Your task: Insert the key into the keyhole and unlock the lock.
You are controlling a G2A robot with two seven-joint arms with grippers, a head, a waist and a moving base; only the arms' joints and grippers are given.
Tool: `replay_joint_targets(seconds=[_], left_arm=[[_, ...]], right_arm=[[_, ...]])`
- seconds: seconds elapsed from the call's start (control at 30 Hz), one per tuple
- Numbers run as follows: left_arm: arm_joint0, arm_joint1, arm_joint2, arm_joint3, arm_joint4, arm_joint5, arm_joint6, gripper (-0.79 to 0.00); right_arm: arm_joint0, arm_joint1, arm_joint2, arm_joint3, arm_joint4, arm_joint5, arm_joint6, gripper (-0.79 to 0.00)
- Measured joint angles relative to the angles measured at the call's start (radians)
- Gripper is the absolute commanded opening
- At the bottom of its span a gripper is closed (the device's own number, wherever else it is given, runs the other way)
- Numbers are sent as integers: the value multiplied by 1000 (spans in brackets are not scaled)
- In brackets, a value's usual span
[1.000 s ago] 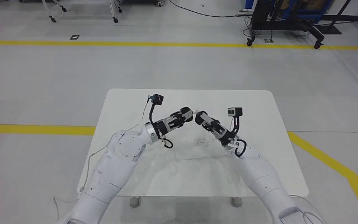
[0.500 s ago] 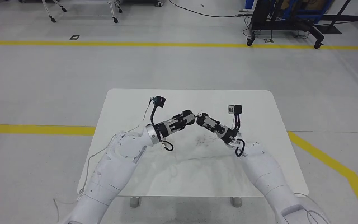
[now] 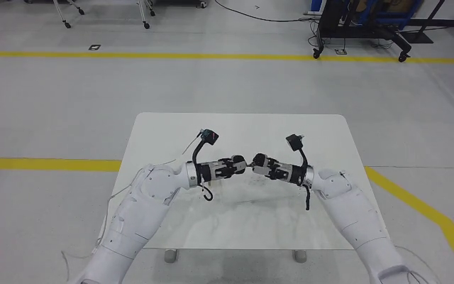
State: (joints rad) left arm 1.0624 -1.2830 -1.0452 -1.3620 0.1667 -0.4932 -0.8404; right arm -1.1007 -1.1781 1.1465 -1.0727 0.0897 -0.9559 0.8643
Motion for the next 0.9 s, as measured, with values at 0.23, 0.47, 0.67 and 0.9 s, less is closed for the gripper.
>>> replay_joint_targets(seconds=[0.23, 0.47, 0.67, 0.9], left_arm=[[-8, 8, 5, 6, -5, -15, -41, -785], [-12, 11, 16, 4, 2, -19, -38, -785], [-12, 14, 23, 1, -1, -24, -31, -785], [-14, 18, 30, 1, -4, -26, -26, -785]], right_arm=[[26, 46, -92, -11, 47, -4, -3, -499], [44, 90, -155, -17, 101, -32, -32, -573], [61, 119, -211, -18, 139, -46, -46, -757], [85, 143, -267, -21, 178, -57, -57, -785]])
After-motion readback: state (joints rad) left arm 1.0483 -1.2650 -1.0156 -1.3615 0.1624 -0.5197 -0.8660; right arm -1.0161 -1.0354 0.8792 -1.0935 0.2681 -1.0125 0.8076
